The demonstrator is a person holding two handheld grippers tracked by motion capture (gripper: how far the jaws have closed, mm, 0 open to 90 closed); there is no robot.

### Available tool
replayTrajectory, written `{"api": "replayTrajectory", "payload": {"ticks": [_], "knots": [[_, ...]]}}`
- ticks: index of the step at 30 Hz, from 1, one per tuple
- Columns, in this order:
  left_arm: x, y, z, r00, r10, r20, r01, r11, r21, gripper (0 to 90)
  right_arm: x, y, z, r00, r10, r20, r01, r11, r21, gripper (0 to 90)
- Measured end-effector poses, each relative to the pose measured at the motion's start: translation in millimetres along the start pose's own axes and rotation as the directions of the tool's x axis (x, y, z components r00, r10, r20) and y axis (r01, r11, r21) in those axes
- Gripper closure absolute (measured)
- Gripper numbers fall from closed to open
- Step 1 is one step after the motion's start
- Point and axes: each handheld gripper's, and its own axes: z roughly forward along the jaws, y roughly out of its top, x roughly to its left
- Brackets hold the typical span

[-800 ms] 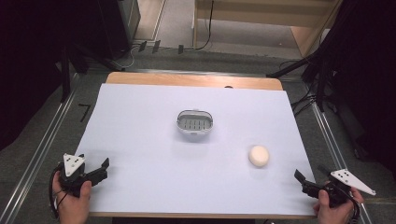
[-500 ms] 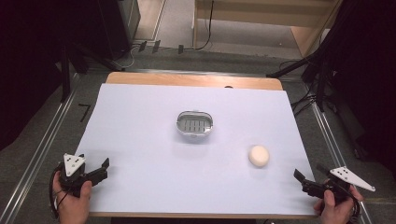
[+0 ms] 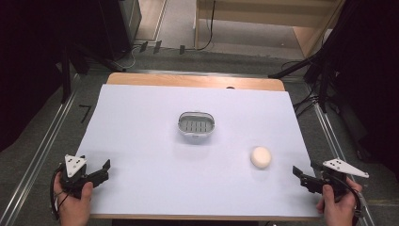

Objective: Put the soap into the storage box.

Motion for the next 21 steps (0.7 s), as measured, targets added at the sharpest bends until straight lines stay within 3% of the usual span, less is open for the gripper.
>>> {"api": "replayTrajectory", "payload": {"ticks": [2,5,6,9,13,16,18,19,21], "knots": [[0.0,0.0,0.0,1.0000,0.000,-0.001,0.000,1.0000,0.001,14.9,2.7,7.0,1.8,0.9991,-0.033,-0.025,0.033,0.999,0.008,30.0],[0.7,0.1,0.0,1.0000,-0.005,0.005,0.005,1.0000,0.001,14.9,3.3,11.3,3.6,0.9977,-0.047,-0.048,0.049,0.998,0.039,28.2],[0.9,0.0,0.0,1.0000,-0.006,0.005,0.006,1.0000,0.000,14.9,5.0,15.5,4.5,0.9953,-0.076,-0.059,0.082,0.992,0.096,28.2],[0.8,-0.1,0.0,1.0000,-0.005,0.005,0.005,1.0000,-0.001,14.9,8.2,19.3,7.2,0.9921,-0.100,-0.075,0.111,0.982,0.151,28.2],[0.7,-0.1,-0.1,1.0000,-0.005,0.004,0.005,1.0000,-0.002,14.9,10.4,22.1,12.7,0.9933,-0.088,-0.074,0.102,0.975,0.198,27.8],[0.8,-0.1,-0.2,1.0000,-0.006,0.004,0.006,1.0000,-0.002,14.9,11.0,23.8,15.7,0.9919,-0.070,-0.106,0.093,0.970,0.223,27.0],[0.9,-0.1,-0.1,1.0000,-0.007,0.004,0.007,1.0000,-0.001,14.9,13.2,25.9,18.4,0.9907,-0.081,-0.109,0.107,0.962,0.253,26.9],[0.7,0.1,-0.1,1.0000,-0.005,0.003,0.005,1.0000,0.002,14.9,15.8,28.0,21.3,0.9907,-0.093,-0.100,0.118,0.951,0.285,26.9],[0.7,0.0,0.0,1.0000,-0.004,0.003,0.004,1.0000,0.001,14.9,16.5,29.2,22.7,0.9915,-0.091,-0.092,0.115,0.949,0.294,27.0]]}}
